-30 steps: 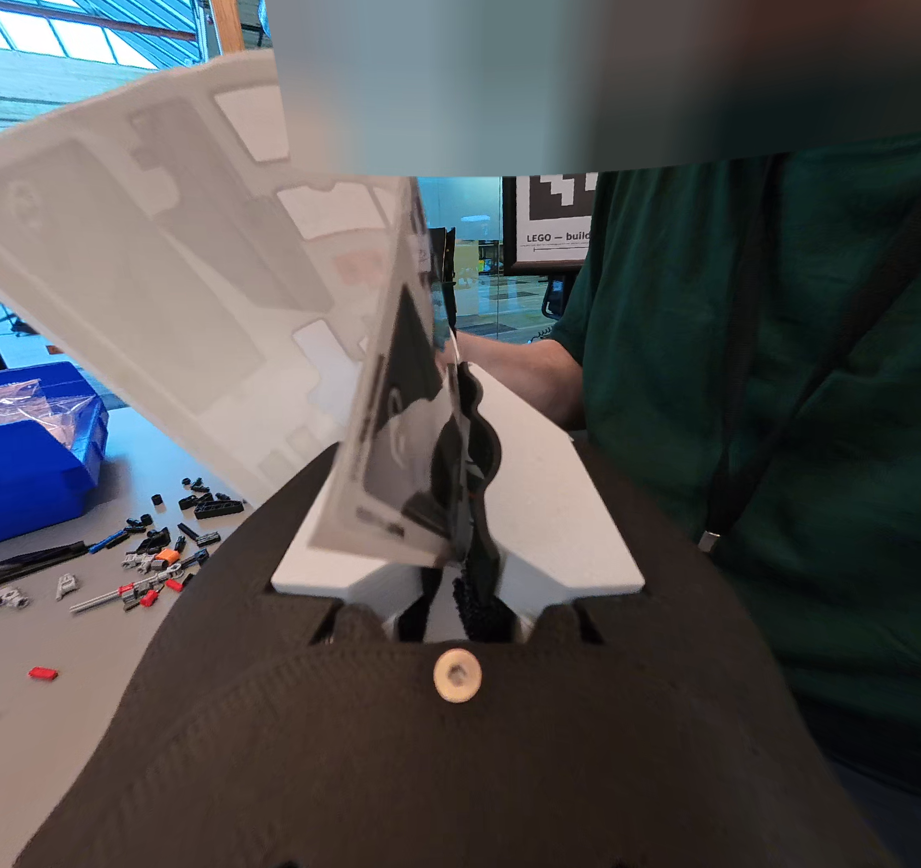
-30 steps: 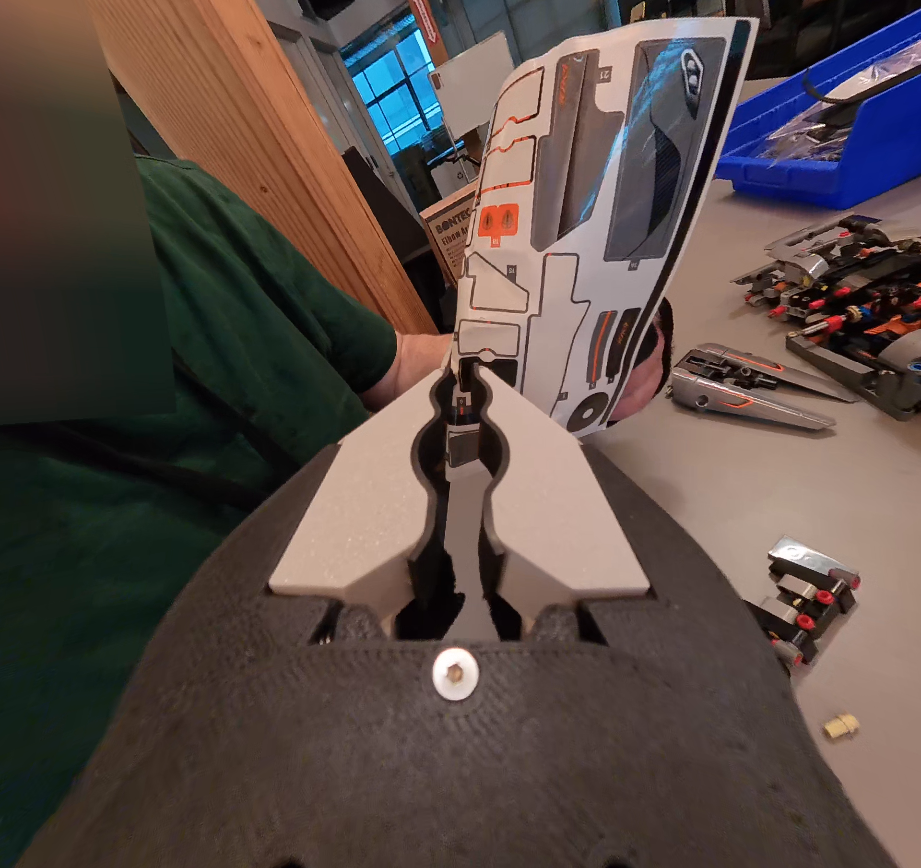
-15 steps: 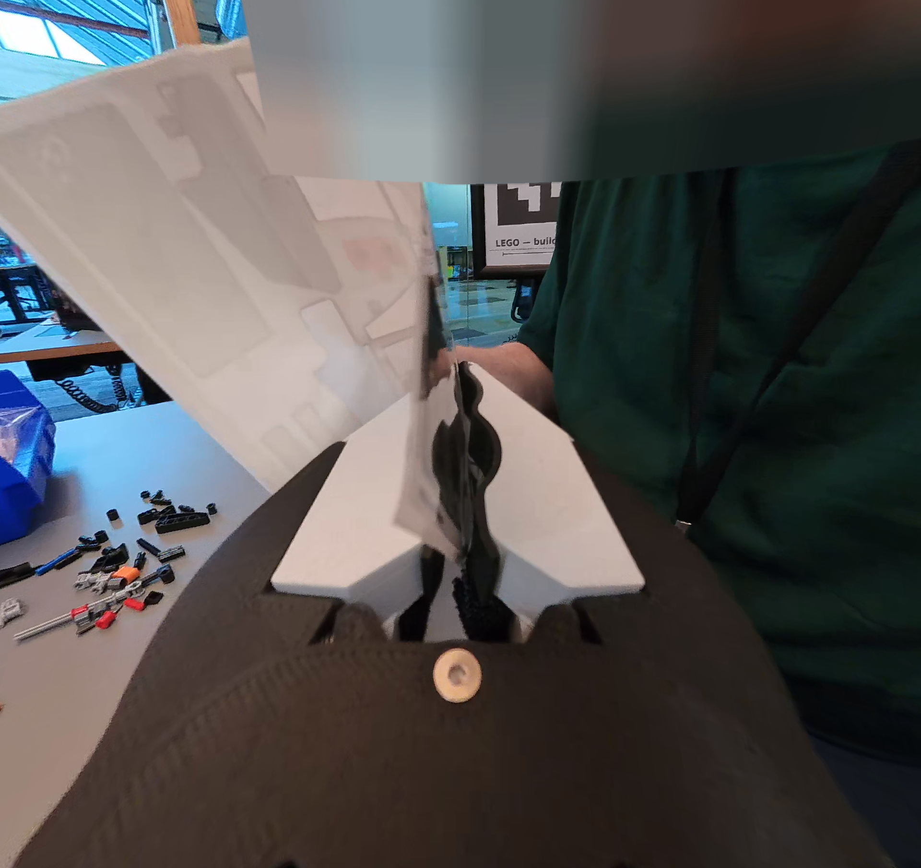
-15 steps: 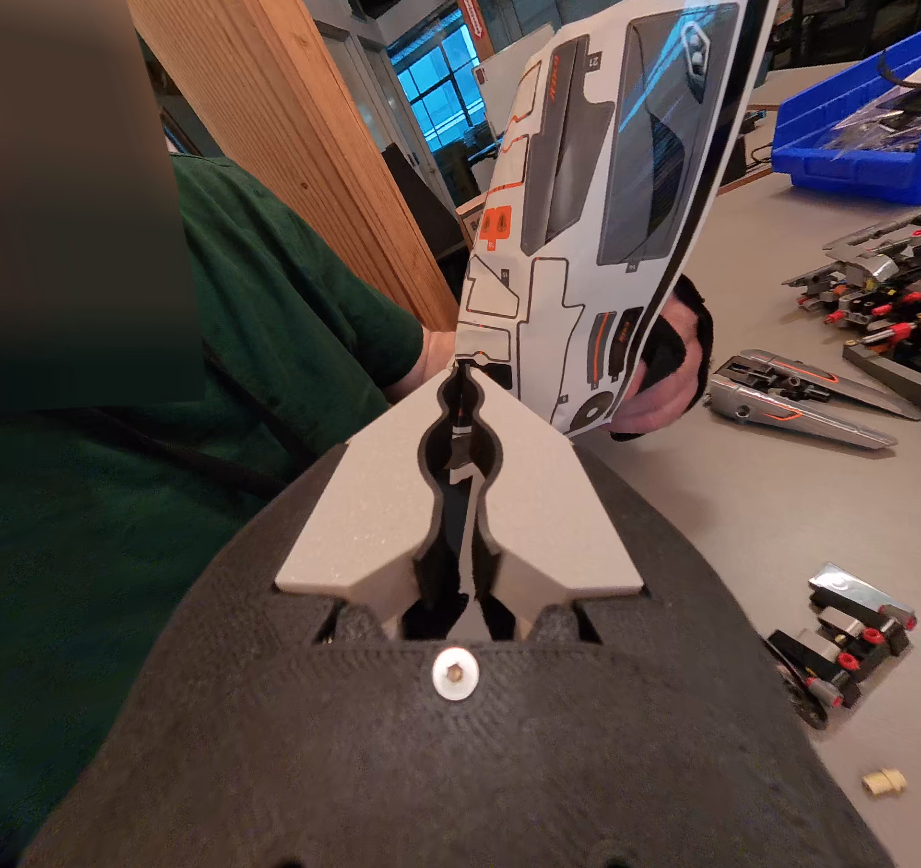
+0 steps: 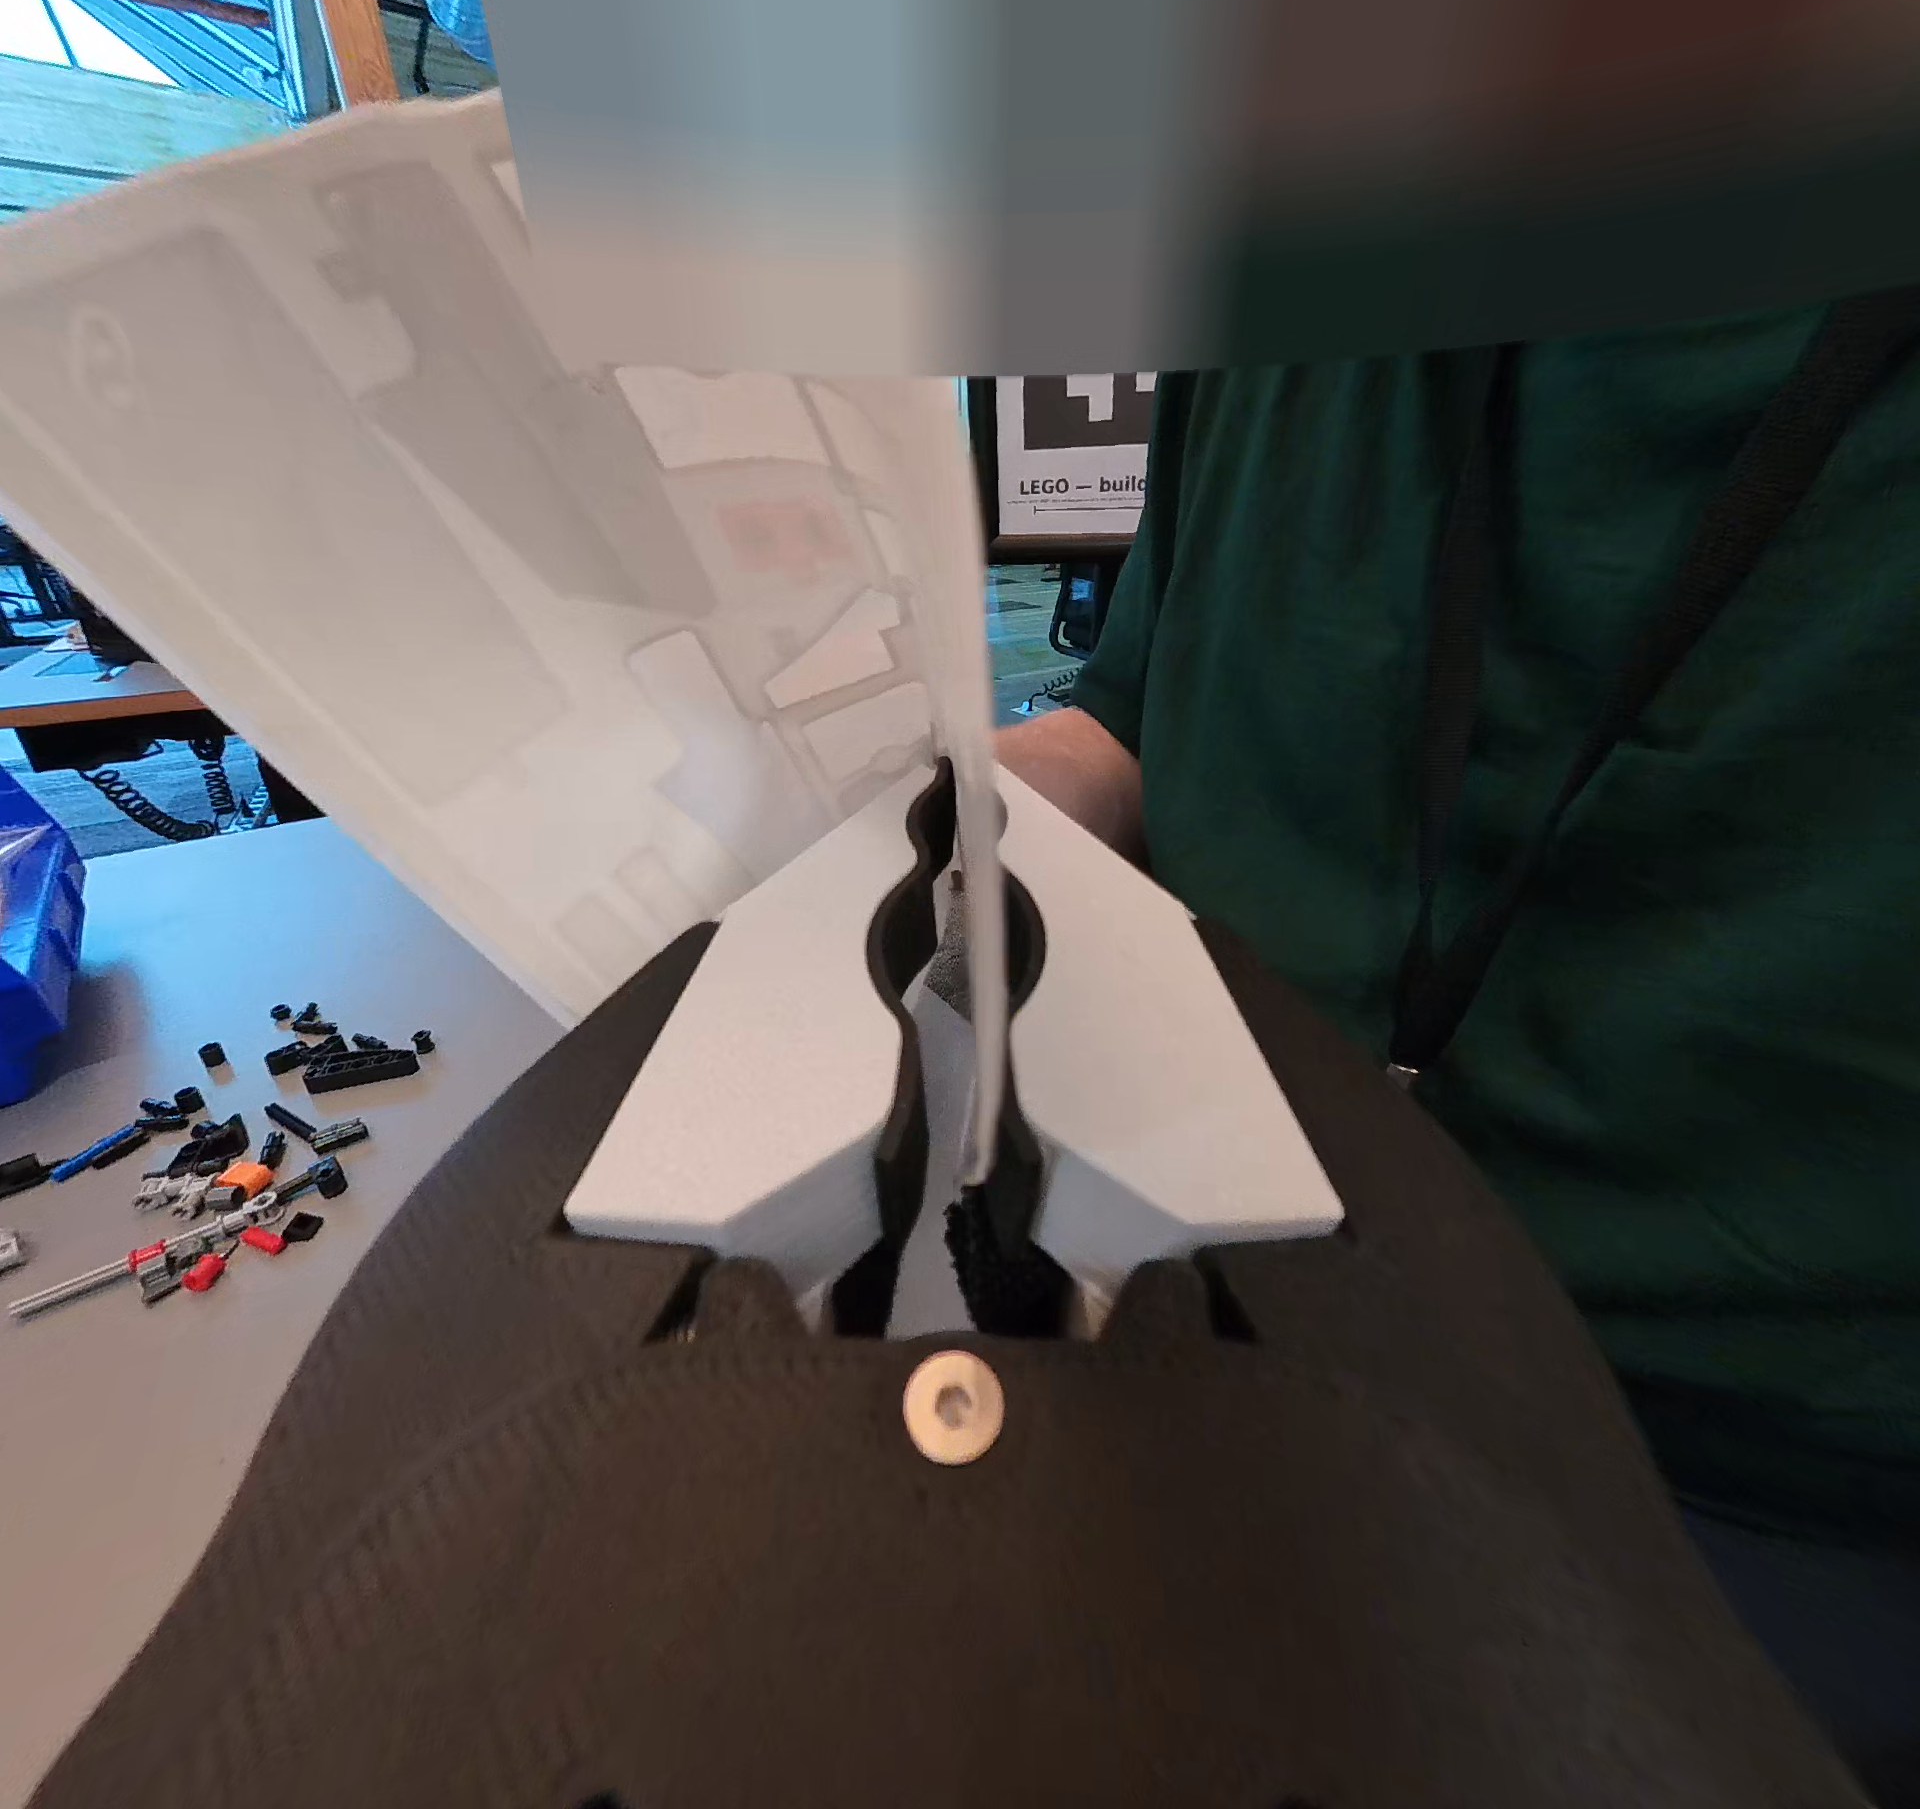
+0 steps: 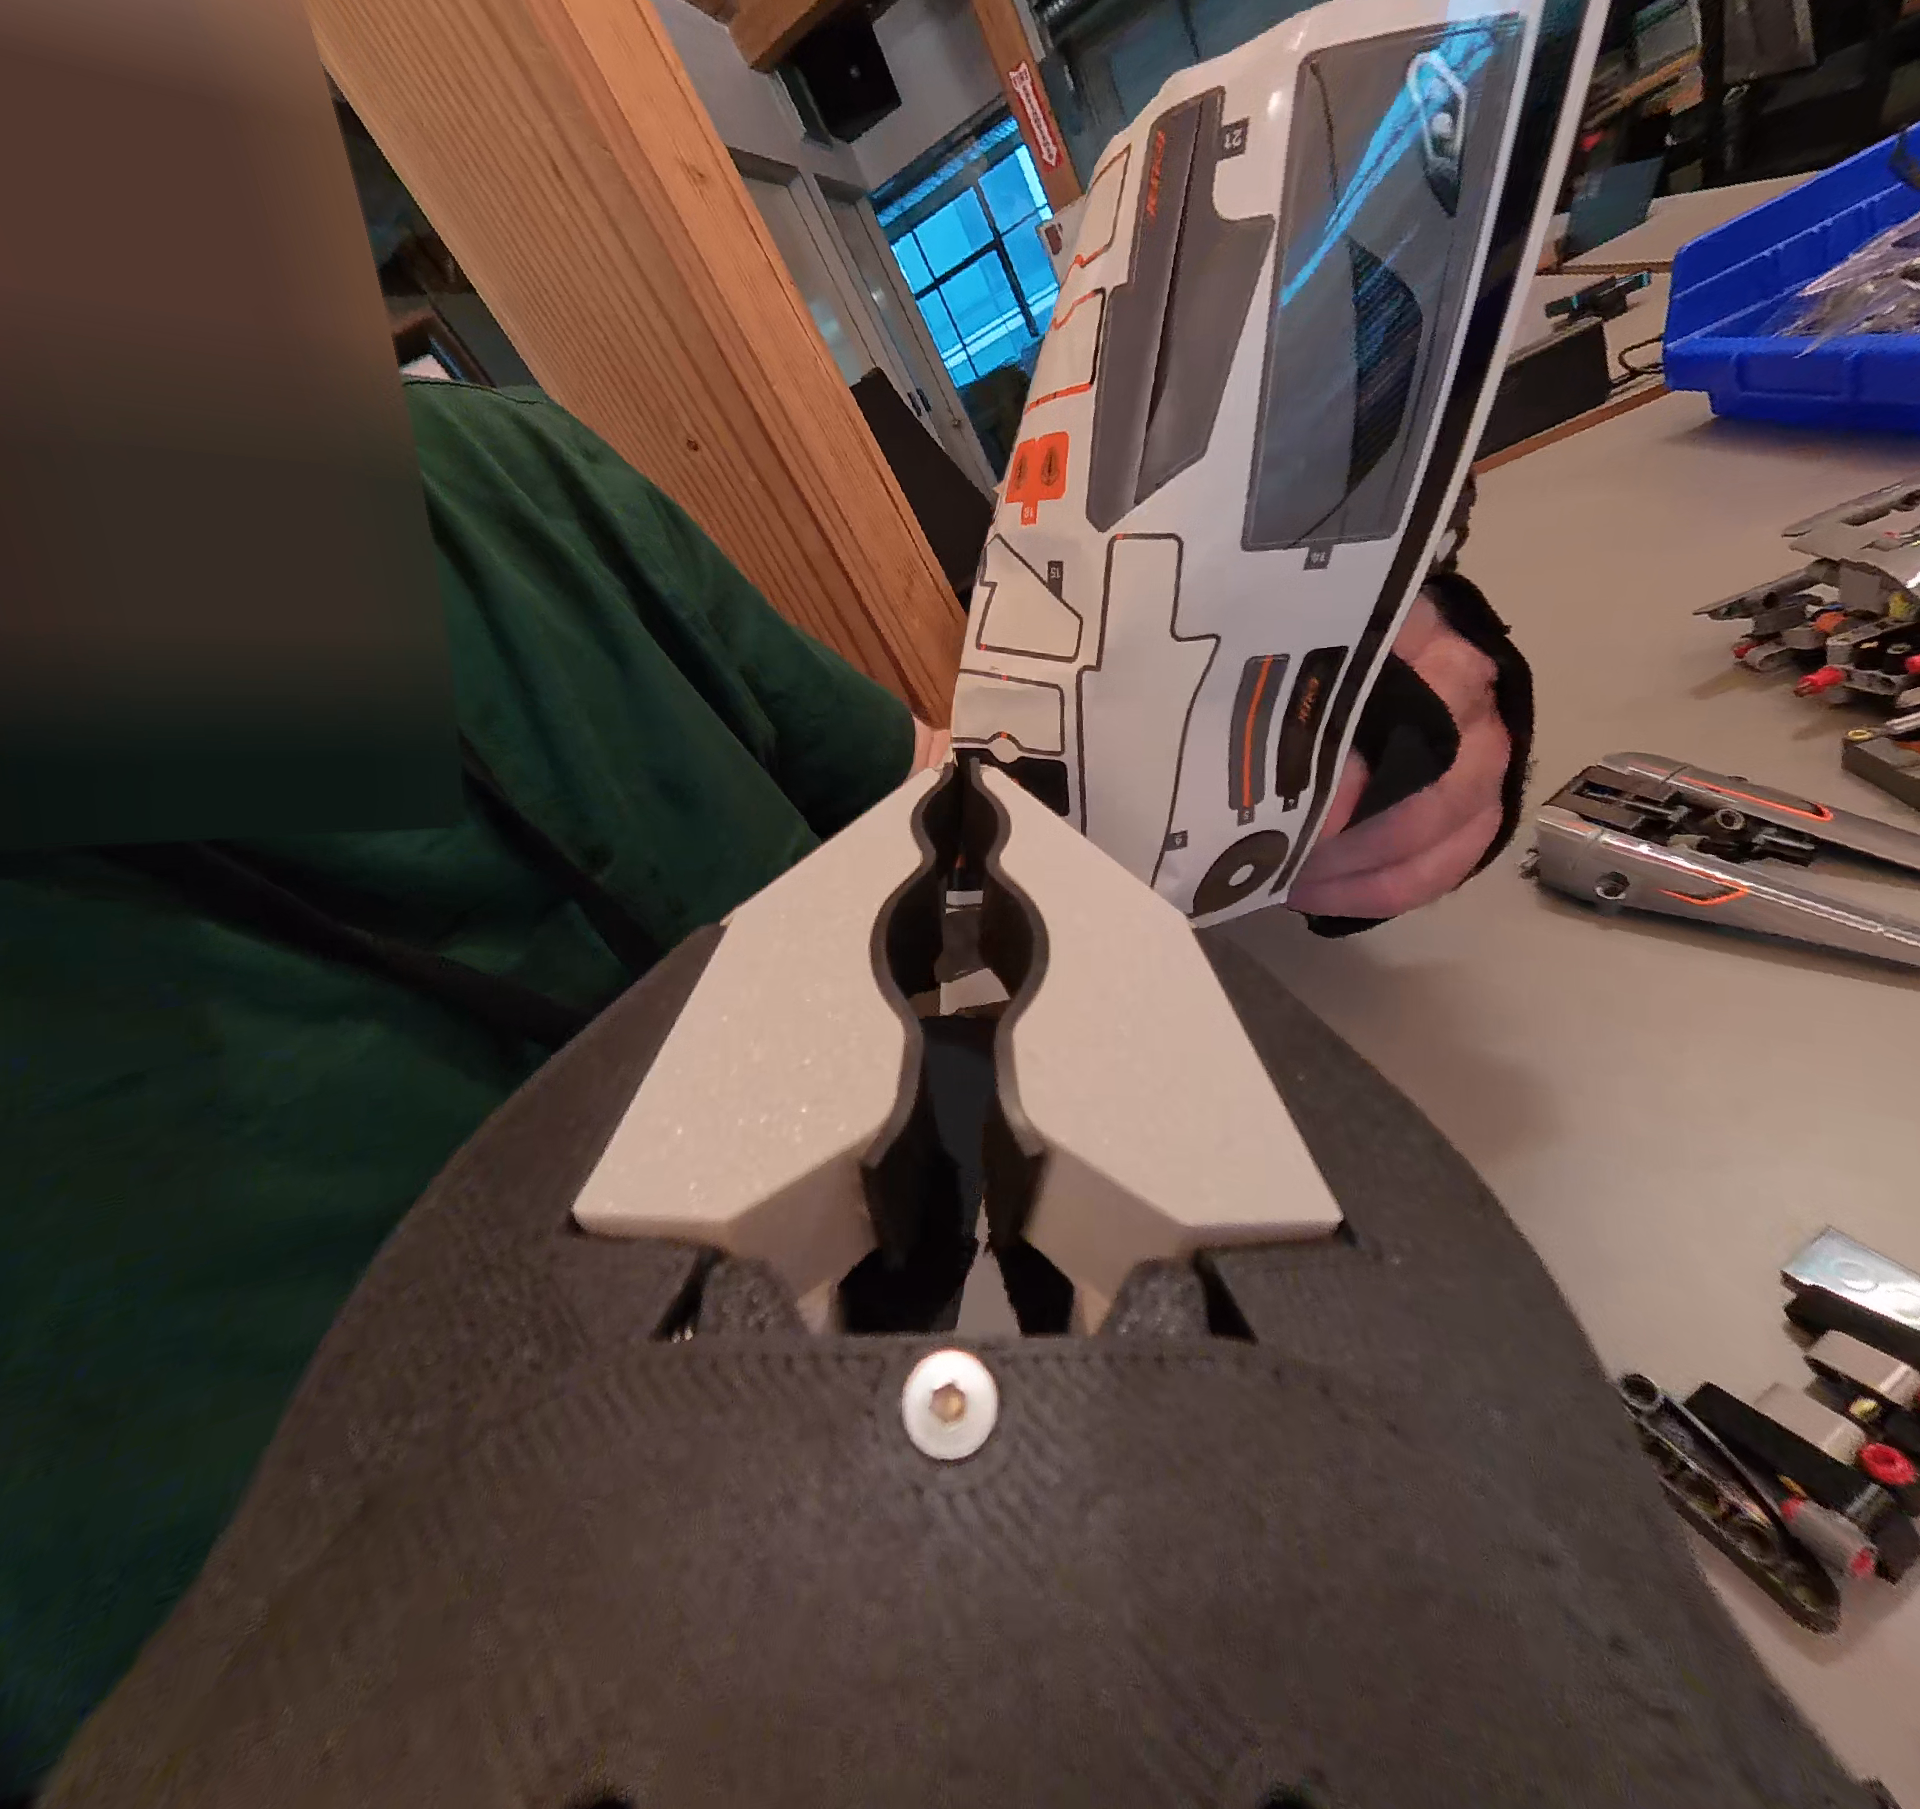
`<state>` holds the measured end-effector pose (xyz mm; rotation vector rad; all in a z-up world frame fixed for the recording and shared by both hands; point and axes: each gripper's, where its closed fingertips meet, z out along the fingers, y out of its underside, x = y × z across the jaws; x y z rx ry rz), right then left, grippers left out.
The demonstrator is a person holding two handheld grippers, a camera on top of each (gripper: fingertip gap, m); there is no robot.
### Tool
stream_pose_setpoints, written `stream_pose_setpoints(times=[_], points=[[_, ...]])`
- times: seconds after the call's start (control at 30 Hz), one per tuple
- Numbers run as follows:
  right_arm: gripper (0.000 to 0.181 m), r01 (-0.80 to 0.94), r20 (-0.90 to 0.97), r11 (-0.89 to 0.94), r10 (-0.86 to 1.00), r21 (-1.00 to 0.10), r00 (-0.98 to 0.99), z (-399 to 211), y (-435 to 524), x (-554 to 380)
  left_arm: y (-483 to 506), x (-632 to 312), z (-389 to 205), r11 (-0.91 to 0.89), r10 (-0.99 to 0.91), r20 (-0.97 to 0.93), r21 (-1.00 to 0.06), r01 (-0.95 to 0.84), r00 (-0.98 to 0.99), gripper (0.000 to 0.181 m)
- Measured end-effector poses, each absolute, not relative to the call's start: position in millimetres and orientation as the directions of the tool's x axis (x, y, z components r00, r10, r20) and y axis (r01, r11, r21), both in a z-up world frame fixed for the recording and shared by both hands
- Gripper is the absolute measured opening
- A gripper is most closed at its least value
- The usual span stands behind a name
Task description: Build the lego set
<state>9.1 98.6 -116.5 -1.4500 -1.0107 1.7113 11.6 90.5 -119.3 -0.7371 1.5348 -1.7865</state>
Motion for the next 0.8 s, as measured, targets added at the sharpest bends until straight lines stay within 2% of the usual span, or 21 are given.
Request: stream_pose_setpoints(times=[0.1, 0.23, 0.57, 0.8], points=[[0.000, -0.077, -0.493, -0.517, 0.844, -0.852, -0.213, -107, 102, 18, 89, 10, -120, -0.087, -0.774, -0.007, -0.989, 0.117, -0.633, 0.000], [0.000, -0.037, -0.499, -0.514, 0.847, -0.857, -0.182, -116, 101, 15, 91, 10, -120, -0.093, -0.776, -0.001, -0.989, 0.116, -0.630, 0.000], [0.002, 0.059, -0.383, -0.384, 0.923, -0.921, 0.025, -125, 102, 12, 91, 16, -126, -0.092, -0.783, 0.018, -0.992, 0.087, -0.622, 0.000], [0.000, 0.042, -0.435, -0.433, 0.899, -0.901, -0.057, -123, 98, 11, 87, 16, -127, -0.081, -0.771, 0.008, -0.993, 0.086, -0.637, 0.000]])
